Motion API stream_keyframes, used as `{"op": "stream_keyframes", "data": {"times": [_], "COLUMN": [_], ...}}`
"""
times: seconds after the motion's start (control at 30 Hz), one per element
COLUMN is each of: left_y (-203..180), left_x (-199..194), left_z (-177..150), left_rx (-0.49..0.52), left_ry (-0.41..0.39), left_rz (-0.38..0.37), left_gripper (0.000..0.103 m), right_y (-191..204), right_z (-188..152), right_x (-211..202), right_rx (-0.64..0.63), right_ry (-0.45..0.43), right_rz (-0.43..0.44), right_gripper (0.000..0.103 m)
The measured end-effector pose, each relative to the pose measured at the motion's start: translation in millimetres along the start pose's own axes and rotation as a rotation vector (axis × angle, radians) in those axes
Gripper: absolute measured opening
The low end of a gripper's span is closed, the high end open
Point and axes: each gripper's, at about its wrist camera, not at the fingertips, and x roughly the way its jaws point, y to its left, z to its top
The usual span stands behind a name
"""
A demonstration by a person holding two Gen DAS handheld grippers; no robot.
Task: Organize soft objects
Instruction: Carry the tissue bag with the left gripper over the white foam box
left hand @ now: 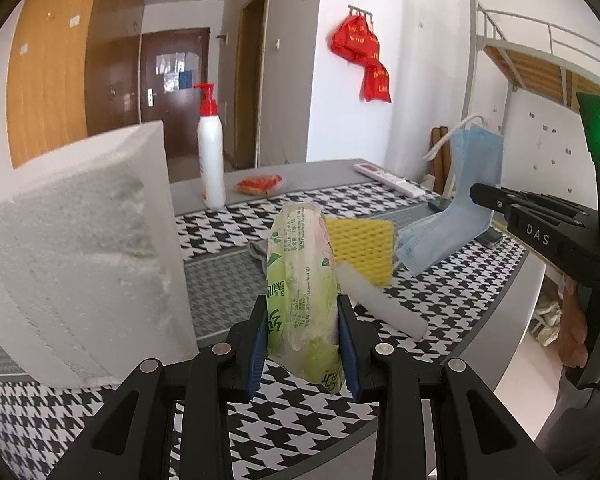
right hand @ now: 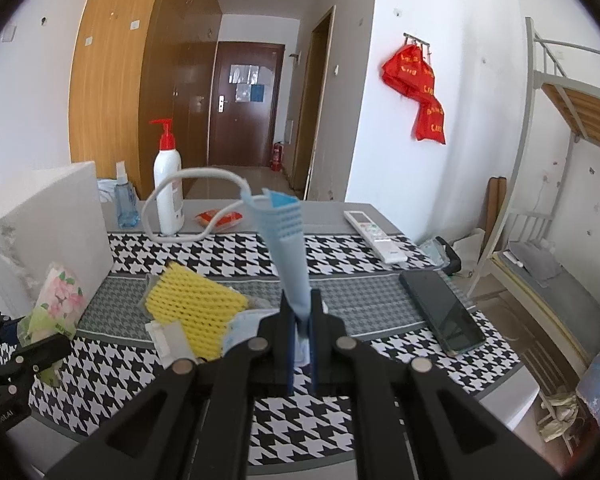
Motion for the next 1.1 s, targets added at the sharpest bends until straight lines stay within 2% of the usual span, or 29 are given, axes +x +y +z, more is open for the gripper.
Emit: {"op": "stream_keyframes", "data": {"times": [0.23, 1.1], "left_y": [-2, -5], "left_x": [-14, -53], "left_z": [5, 32], "left_rx": [0.018, 0.042], "left_ry": [-0.041, -0.182], "left_rz": [0.010, 0.102], "left_gripper": [0.034, 0.034], "right_y": [-3, 3], "right_z": [3, 21], "right_x": [-12, -36], "right_rx": [0.017, 0.064], "right_ry": [-0.027, -0.098], "right_rz": [0.004, 0.124], "right_gripper": [0.008, 0.008]}}
